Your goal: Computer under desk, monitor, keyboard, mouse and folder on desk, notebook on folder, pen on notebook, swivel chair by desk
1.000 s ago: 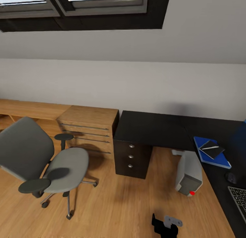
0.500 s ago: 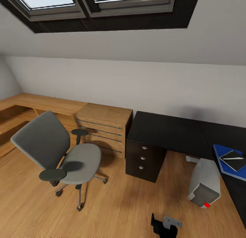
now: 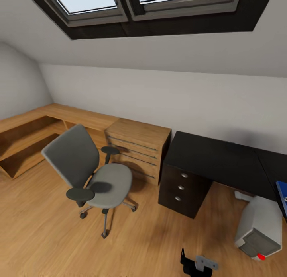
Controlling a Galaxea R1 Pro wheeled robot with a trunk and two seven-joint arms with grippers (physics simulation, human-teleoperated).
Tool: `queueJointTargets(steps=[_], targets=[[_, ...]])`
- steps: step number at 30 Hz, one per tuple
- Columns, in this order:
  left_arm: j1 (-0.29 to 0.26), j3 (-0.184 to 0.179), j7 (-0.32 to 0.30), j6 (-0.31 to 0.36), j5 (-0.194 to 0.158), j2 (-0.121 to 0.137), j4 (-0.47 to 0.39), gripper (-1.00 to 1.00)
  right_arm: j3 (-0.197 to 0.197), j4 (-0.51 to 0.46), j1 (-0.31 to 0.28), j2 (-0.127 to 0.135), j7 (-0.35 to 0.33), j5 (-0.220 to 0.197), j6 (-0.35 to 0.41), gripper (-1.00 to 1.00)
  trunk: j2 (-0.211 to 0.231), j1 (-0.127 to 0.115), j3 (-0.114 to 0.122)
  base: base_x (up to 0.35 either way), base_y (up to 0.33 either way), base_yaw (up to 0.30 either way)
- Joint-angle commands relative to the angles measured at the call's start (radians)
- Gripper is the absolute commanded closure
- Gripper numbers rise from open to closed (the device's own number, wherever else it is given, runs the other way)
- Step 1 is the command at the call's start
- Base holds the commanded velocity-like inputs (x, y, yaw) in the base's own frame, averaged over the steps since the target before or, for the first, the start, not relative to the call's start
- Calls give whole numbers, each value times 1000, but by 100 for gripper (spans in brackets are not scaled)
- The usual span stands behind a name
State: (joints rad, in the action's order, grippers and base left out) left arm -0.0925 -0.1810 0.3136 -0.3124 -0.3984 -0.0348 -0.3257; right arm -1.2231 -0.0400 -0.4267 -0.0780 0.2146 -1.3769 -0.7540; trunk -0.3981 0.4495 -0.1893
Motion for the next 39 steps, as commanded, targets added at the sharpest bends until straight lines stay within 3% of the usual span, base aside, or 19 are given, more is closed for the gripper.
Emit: queueJointTargets(steps=[1, 16, 39], targets=[[-1, -9, 7, -5, -6, 0, 1, -100, -9, 3, 0, 1, 9, -1, -5, -100, -2, 1, -2, 0, 0, 283], [-1, -11, 7, -6, -2, 0, 1, -100, -16, 24, 0, -7, 10, -2, -123, -100, -2, 1, -1, 0, 0, 283], [-1, -9, 7, -7, -2, 0, 1, -100, -16, 28, 0, -21, 35, -4, -136, -100, -2, 1, 20, 1, 0, 240]])
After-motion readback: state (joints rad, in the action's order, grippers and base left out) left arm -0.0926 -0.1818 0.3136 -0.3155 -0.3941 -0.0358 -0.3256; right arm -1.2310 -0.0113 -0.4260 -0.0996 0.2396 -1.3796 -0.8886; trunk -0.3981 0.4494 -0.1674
